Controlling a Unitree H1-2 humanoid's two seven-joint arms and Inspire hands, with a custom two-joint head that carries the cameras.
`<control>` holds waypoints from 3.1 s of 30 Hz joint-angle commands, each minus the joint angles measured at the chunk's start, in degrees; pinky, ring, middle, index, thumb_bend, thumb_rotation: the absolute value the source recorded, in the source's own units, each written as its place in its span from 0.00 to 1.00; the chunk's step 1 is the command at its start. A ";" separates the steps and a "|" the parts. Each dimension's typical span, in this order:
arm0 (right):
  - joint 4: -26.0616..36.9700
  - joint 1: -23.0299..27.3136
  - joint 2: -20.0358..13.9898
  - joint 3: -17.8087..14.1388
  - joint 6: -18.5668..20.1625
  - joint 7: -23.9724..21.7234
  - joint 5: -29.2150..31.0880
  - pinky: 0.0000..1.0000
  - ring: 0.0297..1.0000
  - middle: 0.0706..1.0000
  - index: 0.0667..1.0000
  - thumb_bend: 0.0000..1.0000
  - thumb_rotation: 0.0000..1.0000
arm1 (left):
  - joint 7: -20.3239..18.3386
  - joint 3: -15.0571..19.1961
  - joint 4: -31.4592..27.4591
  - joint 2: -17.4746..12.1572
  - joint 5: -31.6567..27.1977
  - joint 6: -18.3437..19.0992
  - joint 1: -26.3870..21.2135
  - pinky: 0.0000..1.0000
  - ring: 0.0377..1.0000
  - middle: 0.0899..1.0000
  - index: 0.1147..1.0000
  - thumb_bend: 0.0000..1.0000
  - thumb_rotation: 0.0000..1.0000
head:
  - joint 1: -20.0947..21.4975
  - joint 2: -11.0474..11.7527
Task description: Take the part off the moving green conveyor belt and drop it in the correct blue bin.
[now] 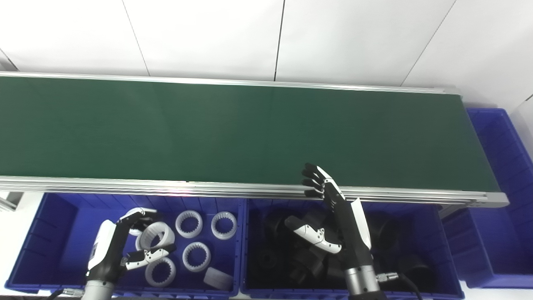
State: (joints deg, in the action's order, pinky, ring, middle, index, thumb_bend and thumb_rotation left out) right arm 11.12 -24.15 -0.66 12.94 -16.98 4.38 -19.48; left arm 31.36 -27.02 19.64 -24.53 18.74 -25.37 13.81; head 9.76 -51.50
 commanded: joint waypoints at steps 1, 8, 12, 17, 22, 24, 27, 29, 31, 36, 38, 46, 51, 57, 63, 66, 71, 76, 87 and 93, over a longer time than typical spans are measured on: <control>2.27 0.12 0.24 -0.15 -0.11 -0.18 0.21 0.70 0.78 0.83 0.86 0.76 0.54 | 4.87 -2.04 -2.53 -2.36 -1.66 -1.56 -1.66 0.81 0.88 0.92 0.91 0.88 0.50 | 0.25 0.20; 2.51 -0.18 0.15 -0.34 0.50 -0.39 -0.29 0.70 0.78 0.82 0.86 0.77 0.55 | 8.94 -7.81 -11.56 -4.12 -5.63 -1.56 -3.84 0.87 0.90 0.95 0.94 1.00 0.62 | 0.13 0.53; 2.49 -0.29 0.04 -0.30 0.50 -0.47 -0.32 0.70 0.78 0.82 0.86 0.77 0.54 | 6.51 -8.60 -18.27 -4.27 -6.82 -1.56 -4.19 0.88 0.91 0.95 0.96 1.00 0.63 | 0.20 0.96; 1.96 -0.38 -0.14 -0.15 -0.04 -0.41 -0.41 0.71 0.79 0.82 0.86 0.77 0.55 | 0.88 -8.67 -23.61 -3.16 -9.33 -1.56 -4.02 0.84 0.89 0.93 0.96 1.00 0.64 | 0.18 1.47; 1.27 -0.48 -0.35 0.18 -0.31 -0.51 -0.66 0.72 0.79 0.82 0.86 0.76 0.52 | -3.98 -8.14 -24.52 -0.92 -10.58 -1.56 -4.21 0.85 0.90 0.92 0.93 1.00 0.67 | 0.74 2.56; 1.10 -0.59 -0.38 0.30 -0.05 -0.55 -0.79 0.72 0.80 0.83 0.86 0.76 0.50 | -5.69 -7.52 -24.56 -0.56 -10.53 -1.56 -4.23 0.84 0.89 0.92 0.92 1.00 0.68 | 0.84 2.88; 0.60 -0.72 -0.25 0.34 0.04 -0.36 -0.70 0.72 0.80 0.83 0.86 0.77 0.50 | -7.92 -6.17 -24.33 0.09 -11.24 -1.56 -3.93 0.83 0.88 0.91 0.91 1.00 0.69 | 2.01 3.51; 0.19 -0.76 -0.08 0.35 -0.34 -0.13 -0.60 0.72 0.80 0.83 0.86 0.77 0.50 | -9.41 -5.05 -23.98 0.57 -12.18 -1.56 -3.53 0.83 0.87 0.90 0.90 1.00 0.69 | 2.99 3.63; -0.21 -0.79 0.03 0.42 -0.79 -0.04 -0.35 0.73 0.80 0.83 0.86 0.77 0.50 | -10.64 -4.02 -23.61 1.06 -12.90 -1.56 -3.13 0.82 0.86 0.89 0.89 1.00 0.69 | 3.26 3.89; -0.88 -0.66 0.00 0.34 -0.95 0.09 -0.25 0.74 0.81 0.84 0.87 0.77 0.49 | -13.96 -0.69 -22.11 3.31 -15.68 -1.56 -1.79 0.80 0.83 0.87 0.88 1.00 0.67 | 2.68 4.12; -0.92 -0.63 -0.11 0.30 -0.81 0.03 -0.36 0.74 0.81 0.84 0.87 0.77 0.50 | -15.71 1.12 -21.25 4.48 -17.01 -1.56 -0.98 0.81 0.83 0.85 0.87 1.00 0.66 | 2.26 4.19; -0.77 -0.57 -0.08 0.24 -0.21 -0.31 0.29 0.75 0.82 0.84 0.87 0.78 0.50 | -23.89 8.51 -19.09 8.22 -19.10 -1.56 1.12 0.83 0.83 0.85 0.87 1.00 0.63 | 1.75 4.23; -0.62 -0.51 -0.14 0.17 -0.03 -0.18 -0.22 0.74 0.81 0.84 0.87 0.78 0.51 | -27.40 12.07 -18.75 10.15 -19.05 -1.56 1.86 0.82 0.83 0.84 0.86 1.00 0.62 | 1.76 4.35; -1.18 -0.30 -0.25 0.08 -0.67 -0.01 -0.31 0.74 0.81 0.84 0.87 0.76 0.50 | -32.02 15.76 -18.33 12.70 -19.80 -1.56 2.51 0.81 0.82 0.83 0.84 1.00 0.61 | 1.48 4.60; -0.97 -0.14 -0.29 0.08 -0.18 -0.30 -0.09 0.74 0.81 0.84 0.87 0.76 0.49 | -34.87 18.40 -18.87 14.87 -19.57 -1.56 3.14 0.81 0.81 0.82 0.83 1.00 0.61 | 1.47 4.53; -0.89 -0.10 -0.32 0.06 0.11 -0.42 -0.01 0.75 0.81 0.84 0.87 0.77 0.49 | -36.31 19.36 -19.12 15.70 -19.85 -1.56 3.25 0.80 0.79 0.82 0.83 1.00 0.61 | 1.22 4.56; -0.58 -0.13 -0.32 0.08 0.45 -0.57 0.06 0.75 0.81 0.84 0.87 0.77 0.49 | -38.25 20.79 -19.29 16.76 -20.02 -1.56 3.38 0.80 0.79 0.82 0.83 1.00 0.60 | 1.08 4.49; -0.47 -0.09 -0.34 0.14 0.56 -0.69 0.06 0.75 0.81 0.84 0.87 0.77 0.50 | -39.65 22.03 -19.38 17.53 -19.82 -1.56 3.26 0.79 0.79 0.82 0.83 1.00 0.60 | 0.95 4.36; -0.34 -0.30 -0.19 0.13 0.64 -0.49 -0.23 0.74 0.81 0.84 0.87 0.78 0.51 | -42.56 23.98 -19.65 18.56 -20.43 -1.56 3.31 0.80 0.80 0.82 0.84 0.99 0.60 | 0.95 4.00; -0.35 -0.36 -0.07 0.11 0.42 -0.32 -0.28 0.73 0.80 0.83 0.86 0.78 0.51 | -44.04 25.21 -19.93 19.11 -20.59 -1.56 3.49 0.79 0.80 0.83 0.84 0.99 0.59 | 0.93 3.88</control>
State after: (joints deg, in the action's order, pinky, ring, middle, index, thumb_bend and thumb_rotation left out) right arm 8.68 -24.57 -1.04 13.01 -15.95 4.02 -19.76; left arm -11.90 -2.19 1.32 -5.39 -1.17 -25.50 17.46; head 10.72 -47.55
